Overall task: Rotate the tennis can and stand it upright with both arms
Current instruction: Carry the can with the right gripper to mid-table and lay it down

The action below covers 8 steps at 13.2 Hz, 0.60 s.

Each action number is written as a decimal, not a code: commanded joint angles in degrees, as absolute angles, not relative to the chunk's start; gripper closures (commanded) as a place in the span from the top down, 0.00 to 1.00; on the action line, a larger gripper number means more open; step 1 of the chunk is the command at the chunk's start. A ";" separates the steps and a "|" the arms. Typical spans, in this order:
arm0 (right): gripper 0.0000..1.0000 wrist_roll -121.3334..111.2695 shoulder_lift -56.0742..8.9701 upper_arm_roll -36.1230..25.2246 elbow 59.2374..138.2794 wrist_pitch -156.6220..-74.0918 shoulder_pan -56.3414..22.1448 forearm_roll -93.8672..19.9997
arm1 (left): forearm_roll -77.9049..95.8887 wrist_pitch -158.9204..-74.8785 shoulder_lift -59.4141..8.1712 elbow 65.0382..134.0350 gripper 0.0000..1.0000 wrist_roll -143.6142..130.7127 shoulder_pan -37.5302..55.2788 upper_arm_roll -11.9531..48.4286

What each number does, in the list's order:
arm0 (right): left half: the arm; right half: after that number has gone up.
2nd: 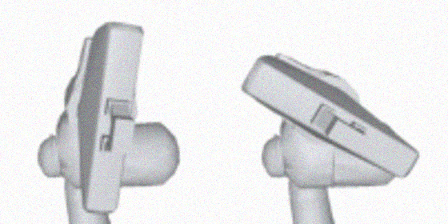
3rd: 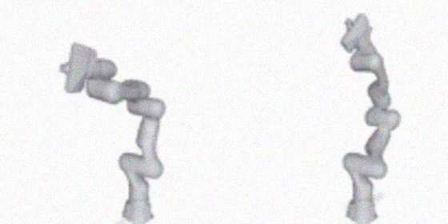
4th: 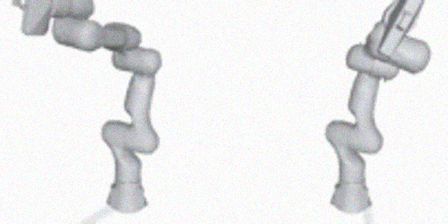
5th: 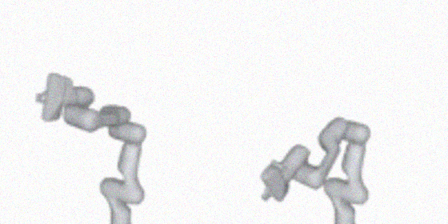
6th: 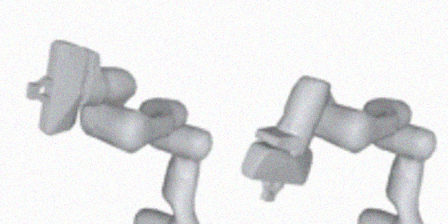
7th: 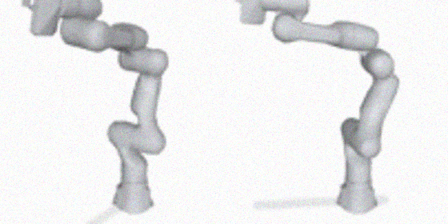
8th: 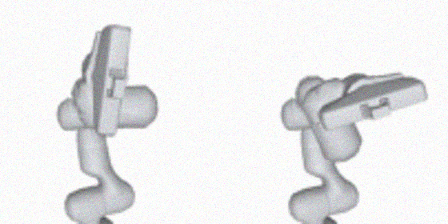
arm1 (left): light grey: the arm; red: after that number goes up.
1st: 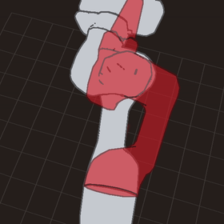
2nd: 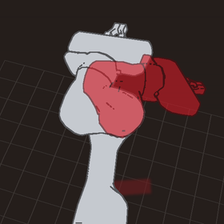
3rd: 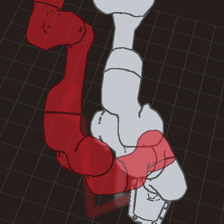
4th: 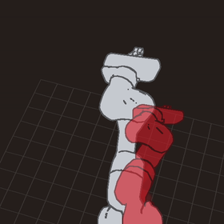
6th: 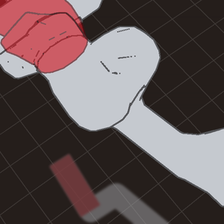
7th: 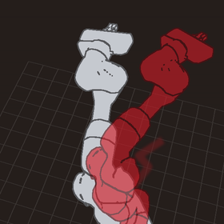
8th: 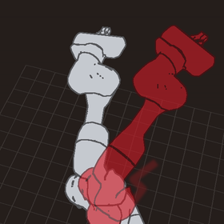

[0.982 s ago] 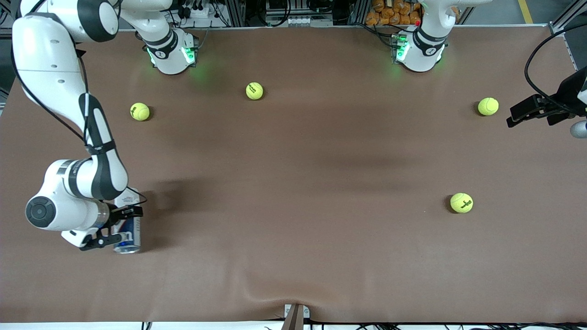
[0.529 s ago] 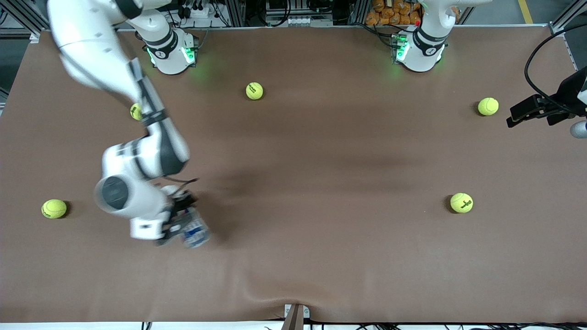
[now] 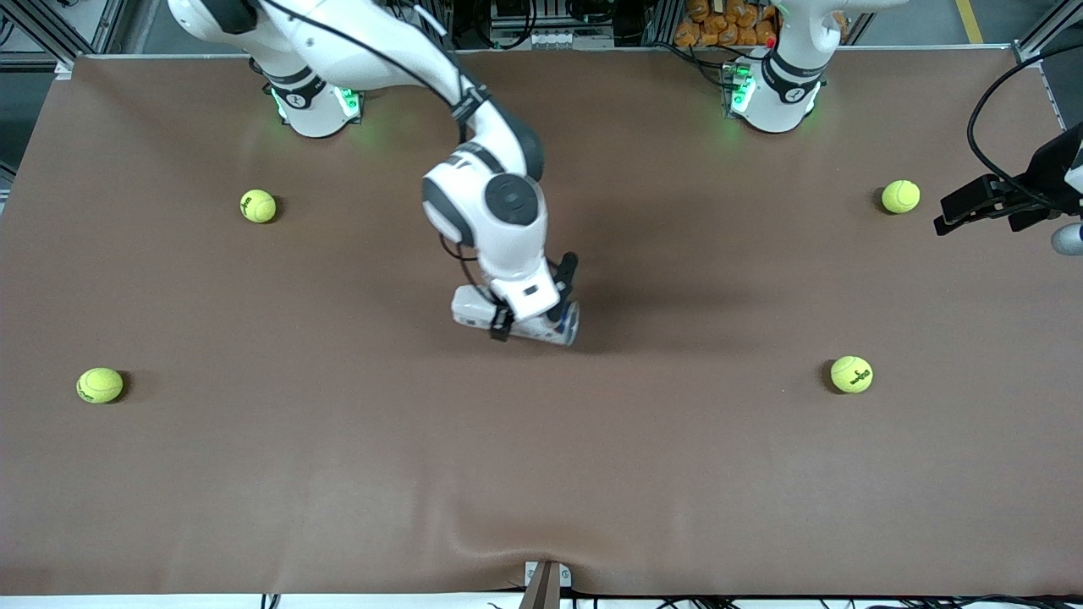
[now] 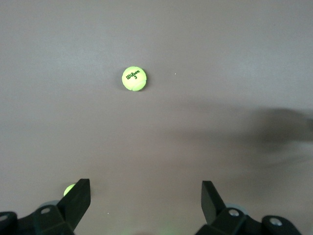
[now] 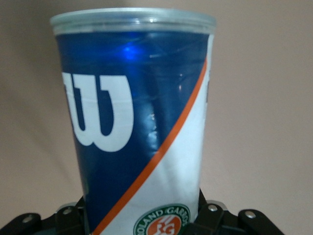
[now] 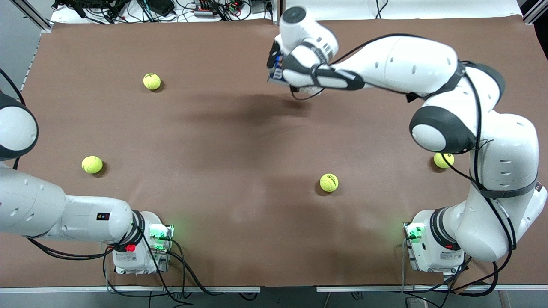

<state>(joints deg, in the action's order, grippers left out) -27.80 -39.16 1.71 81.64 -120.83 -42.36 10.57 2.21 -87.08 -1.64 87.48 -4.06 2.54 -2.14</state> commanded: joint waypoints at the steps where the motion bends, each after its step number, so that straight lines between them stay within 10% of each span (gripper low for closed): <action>1: 0.75 -29.18 -42.18 0.97 81.47 -125.31 -45.52 14.76 | 3.25 -86.40 -1.84 87.10 1.00 -3.60 2.20 -2.02; 8: 0.77 -34.63 -48.77 0.79 79.19 -130.52 -47.55 18.54 | 3.52 -86.40 -2.37 87.01 1.00 -3.60 2.11 -2.02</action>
<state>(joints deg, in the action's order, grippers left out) -34.52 -46.60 1.53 81.37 -130.60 -46.28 16.79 2.33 -87.08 -2.18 87.55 -4.06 2.55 -2.14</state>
